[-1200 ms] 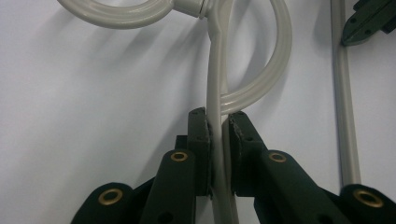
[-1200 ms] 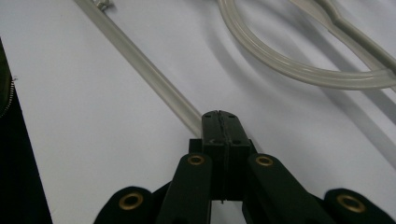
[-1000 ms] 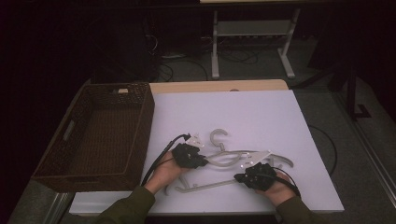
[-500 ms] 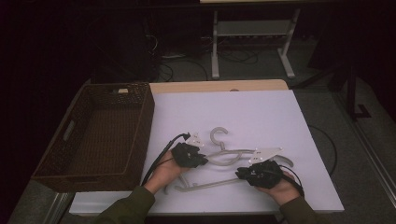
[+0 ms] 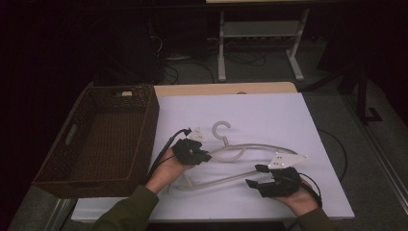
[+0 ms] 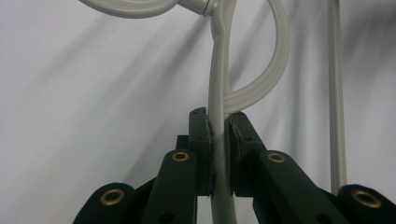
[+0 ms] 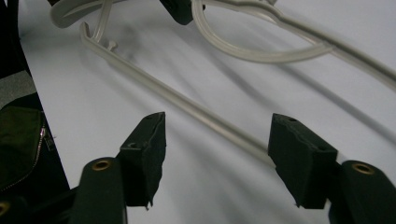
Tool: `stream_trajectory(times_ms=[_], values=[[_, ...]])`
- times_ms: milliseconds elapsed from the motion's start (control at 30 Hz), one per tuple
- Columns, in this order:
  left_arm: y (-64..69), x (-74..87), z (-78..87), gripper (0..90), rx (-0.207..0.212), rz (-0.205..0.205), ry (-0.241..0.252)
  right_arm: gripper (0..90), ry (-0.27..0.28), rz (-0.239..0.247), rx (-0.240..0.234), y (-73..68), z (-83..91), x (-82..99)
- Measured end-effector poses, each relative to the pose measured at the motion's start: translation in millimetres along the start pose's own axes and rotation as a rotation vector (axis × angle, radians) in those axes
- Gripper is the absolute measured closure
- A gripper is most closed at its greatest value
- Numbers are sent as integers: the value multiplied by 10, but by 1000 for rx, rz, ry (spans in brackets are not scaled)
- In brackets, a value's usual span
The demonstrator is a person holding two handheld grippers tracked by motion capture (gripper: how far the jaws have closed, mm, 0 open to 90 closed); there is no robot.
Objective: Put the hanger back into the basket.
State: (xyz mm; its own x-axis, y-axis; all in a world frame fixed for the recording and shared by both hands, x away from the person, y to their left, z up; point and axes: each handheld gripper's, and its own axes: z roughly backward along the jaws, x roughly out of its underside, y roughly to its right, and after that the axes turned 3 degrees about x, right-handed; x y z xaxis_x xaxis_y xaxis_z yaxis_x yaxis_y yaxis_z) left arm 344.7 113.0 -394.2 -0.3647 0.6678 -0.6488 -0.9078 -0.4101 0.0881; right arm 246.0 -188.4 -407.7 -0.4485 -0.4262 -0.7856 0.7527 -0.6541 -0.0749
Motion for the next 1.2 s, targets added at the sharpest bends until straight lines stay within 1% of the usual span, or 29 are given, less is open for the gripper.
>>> stream_trajectory(times_ms=[33, 133, 167, 200, 233, 267, 300, 333, 367, 533, 567, 633, 667, 700, 733, 767, 800, 833, 867, 900, 933, 967, 1000, 1033, 1067, 1100, 1200], values=[[-16, -35, 46, 817, -11, 15, 1, 338, 9, -10, -3, 11, 36, 14], [-33, -68, 98, 817, -18, 22, -3, 334, 18, -12, 6, 30, 63, 30], [-41, -103, 147, 817, -21, 32, 8, 329, 23, -18, 8, 40, 86, 40], [-41, -103, 147, 817, -21, 32, 8, 329, 23, -18, 8, 40, 86, 40], [-41, -148, 201, 817, -33, 40, 10, 326, 33, -17, 11, 53, 105, 50], [-41, -148, 201, 817, -33, 40, 10, 325, 36, -22, 12, 57, 112, 54], [-51, -196, 267, 817, -43, 40, 3, 325, 35, -21, 12, 66, 115, 57], [-51, -196, 267, 817, -43, 40, 3, 325, 35, -21, 12, 66, 115, 57], [-52, -220, 297, 817, -48, 52, 11, 324, 32, -32, 10, 65, 119, 56], [-89, -331, 477, 817, -58, 67, 31, 314, 34, -23, 5, 77, 118, 55], [-114, -370, 552, 817, -67, 67, 34, 309, 35, -28, 7, 83, 116, 58], [-143, -397, 631, 817, -70, 71, 36, 306, 35, -31, 10, 91, 120, 58], [-143, -397, 631, 817, -70, 71, 36, 306, 35, -31, 10, 91, 120, 58], [-175, -411, 713, 817, -74, 82, 44, 304, 39, -33, 13, 96, 125, 59], [-193, -416, 754, 817, -76, 85, 46, 304, 39, -34, 14, 100, 127, 58], [-193, -416, 754, 817, -76, 85, 46, 304, 38, -41, 16, 99, 130, 57], [-214, -417, 795, 817, -77, 90, 51, 304, 38, -41, 16, 99, 130, 57], [-254, -415, 873, 817, -83, 105, 63, 303, 40, -38, 17, 108, 128, 58], [-254, -415, 873, 817, -83, 105, 63, 303, 40, -38, 17, 108, 128, 58], [-281, -411, 916, 817, -81, 106, 62, 302, 40, -33, 20, 116, 125, 61], [-299, -406, 952, 817, -84, 115, 68, 302, 40, -33, 20, 116, 125, 61], [-343, -389, 1033, 817, -91, 118, 66, 298, 39, -38, 22, 120, 123, 62], [-356, -379, 1065, 817, -93, 127, 73, 296, 40, -37, 23, 124, 122, 64], [-375, -367, 1104, 817, -95, 127, 71, 295, 40, -42, 22, 125, 122, 65], [-375, -367, 1104, 817, -95, 127, 71, 295, 40, -42, 22, 125, 122, 65], [-404, -342, 1167, 817, -99, 136, 73, 288, 40, -45, 25, 132, 118, 66], [-433, -314, 1230, 817, -104, 143, 76, 275, 42, -40, 32, 144, 112, 70]])
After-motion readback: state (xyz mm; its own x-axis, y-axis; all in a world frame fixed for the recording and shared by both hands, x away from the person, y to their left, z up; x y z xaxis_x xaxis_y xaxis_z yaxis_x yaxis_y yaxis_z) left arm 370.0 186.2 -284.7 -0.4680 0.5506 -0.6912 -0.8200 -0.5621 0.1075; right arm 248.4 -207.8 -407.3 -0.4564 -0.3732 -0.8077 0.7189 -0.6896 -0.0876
